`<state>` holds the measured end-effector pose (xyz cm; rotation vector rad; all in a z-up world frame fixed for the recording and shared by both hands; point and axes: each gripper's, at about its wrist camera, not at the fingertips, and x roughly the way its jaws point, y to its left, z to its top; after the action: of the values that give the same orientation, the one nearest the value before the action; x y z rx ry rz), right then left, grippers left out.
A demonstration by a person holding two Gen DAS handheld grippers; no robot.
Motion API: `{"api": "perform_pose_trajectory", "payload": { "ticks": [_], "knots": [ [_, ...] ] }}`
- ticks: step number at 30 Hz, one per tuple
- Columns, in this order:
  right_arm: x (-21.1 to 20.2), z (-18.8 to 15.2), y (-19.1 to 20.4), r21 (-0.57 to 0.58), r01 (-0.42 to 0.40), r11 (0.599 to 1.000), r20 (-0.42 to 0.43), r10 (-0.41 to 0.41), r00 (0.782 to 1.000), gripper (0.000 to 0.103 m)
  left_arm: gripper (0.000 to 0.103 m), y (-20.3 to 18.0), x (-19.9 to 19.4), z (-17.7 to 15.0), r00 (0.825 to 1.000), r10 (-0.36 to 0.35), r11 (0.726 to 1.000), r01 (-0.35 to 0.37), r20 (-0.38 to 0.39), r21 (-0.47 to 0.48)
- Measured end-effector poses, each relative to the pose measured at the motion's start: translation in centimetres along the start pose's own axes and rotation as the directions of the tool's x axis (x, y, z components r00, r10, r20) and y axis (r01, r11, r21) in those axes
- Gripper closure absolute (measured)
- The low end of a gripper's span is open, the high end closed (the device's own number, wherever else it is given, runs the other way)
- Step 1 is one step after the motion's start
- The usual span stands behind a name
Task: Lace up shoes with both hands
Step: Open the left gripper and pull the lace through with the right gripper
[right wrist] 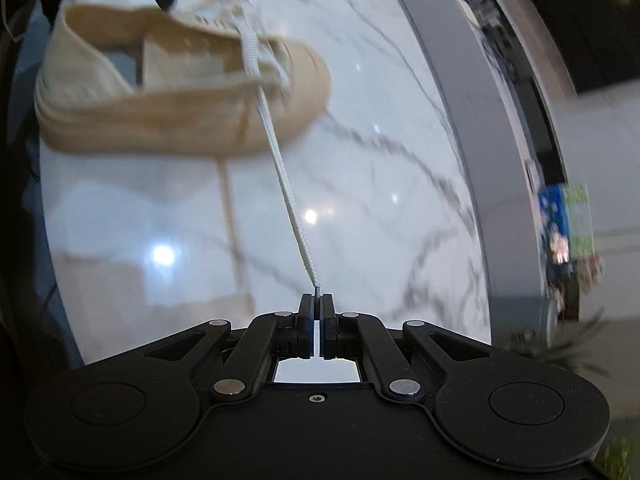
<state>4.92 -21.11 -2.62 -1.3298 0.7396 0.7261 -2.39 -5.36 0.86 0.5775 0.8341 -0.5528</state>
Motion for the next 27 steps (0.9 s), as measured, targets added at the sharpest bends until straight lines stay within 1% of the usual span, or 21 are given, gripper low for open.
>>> {"api": "perform_pose_trajectory", "payload": {
  "ticks": [1, 2, 4, 8, 11, 12, 15, 17, 20, 22, 25, 27],
  "knots": [
    [0.0, -0.7, -0.3, 0.016, 0.011, 1.000, -0.018, -0.010, 1.000, 0.102, 0.083, 0.0, 0.0, -0.1, 1.000, -0.007, 1.000, 0.007, 0.001, -0.009],
    [0.0, -1.3, -0.7, 0.032, 0.021, 0.999, -0.037, -0.020, 0.999, 0.102, 0.089, 0.1, 0.0, -0.1, 1.000, -0.019, 1.000, 0.019, 0.002, -0.019],
    [0.1, -2.5, -1.3, 0.063, 0.044, 0.997, -0.074, -0.040, 0.996, 0.102, 0.093, 0.2, -0.1, -0.2, 0.999, -0.040, 0.998, 0.040, 0.002, -0.041],
    [0.1, -4.8, -2.1, 0.109, 0.090, 0.990, -0.146, -0.073, 0.987, 0.102, 0.094, 0.1, -0.2, -0.2, 0.999, -0.037, 0.998, 0.036, -0.007, -0.048],
    [-0.1, -6.5, -2.4, 0.131, 0.119, 0.984, -0.203, -0.091, 0.975, 0.102, 0.094, -0.2, 0.1, -0.4, 0.999, 0.006, 1.000, -0.007, -0.041, -0.029],
    [-0.2, -7.1, -2.5, 0.138, 0.126, 0.982, -0.219, -0.094, 0.971, 0.102, 0.094, -0.2, 0.2, -0.6, 0.999, 0.008, 1.000, -0.010, -0.047, -0.027],
    [0.1, -8.9, -3.0, 0.169, 0.159, 0.973, -0.284, -0.107, 0.953, 0.102, 0.094, -0.2, 0.2, -1.1, 0.998, 0.011, 0.999, -0.012, -0.056, -0.031],
    [0.4, -10.3, -3.5, 0.199, 0.182, 0.963, -0.332, -0.109, 0.937, 0.102, 0.093, 0.0, 0.0, -1.3, 0.998, 0.018, 0.999, -0.020, -0.054, -0.037],
    [0.6, -11.7, -4.0, 0.242, 0.198, 0.950, -0.377, -0.097, 0.921, 0.102, 0.093, 0.7, 0.2, -1.8, 0.997, 0.047, 0.998, -0.050, -0.062, -0.043],
    [0.7, -12.4, -4.2, 0.247, 0.207, 0.947, -0.400, -0.095, 0.912, 0.102, 0.093, 1.3, 0.4, -2.1, 0.996, 0.060, 0.997, -0.062, -0.061, -0.036],
    [0.8, -13.4, -4.4, 0.239, 0.215, 0.947, -0.426, -0.097, 0.899, 0.102, 0.093, 1.8, 1.0, -2.4, 0.997, 0.072, 0.997, -0.073, -0.038, -0.007],
    [0.9, -13.8, -4.6, 0.248, 0.215, 0.945, -0.437, -0.089, 0.895, 0.103, 0.093, 2.2, 1.7, -2.4, 0.998, 0.066, 0.998, -0.066, -0.022, 0.017]
  ]
}}
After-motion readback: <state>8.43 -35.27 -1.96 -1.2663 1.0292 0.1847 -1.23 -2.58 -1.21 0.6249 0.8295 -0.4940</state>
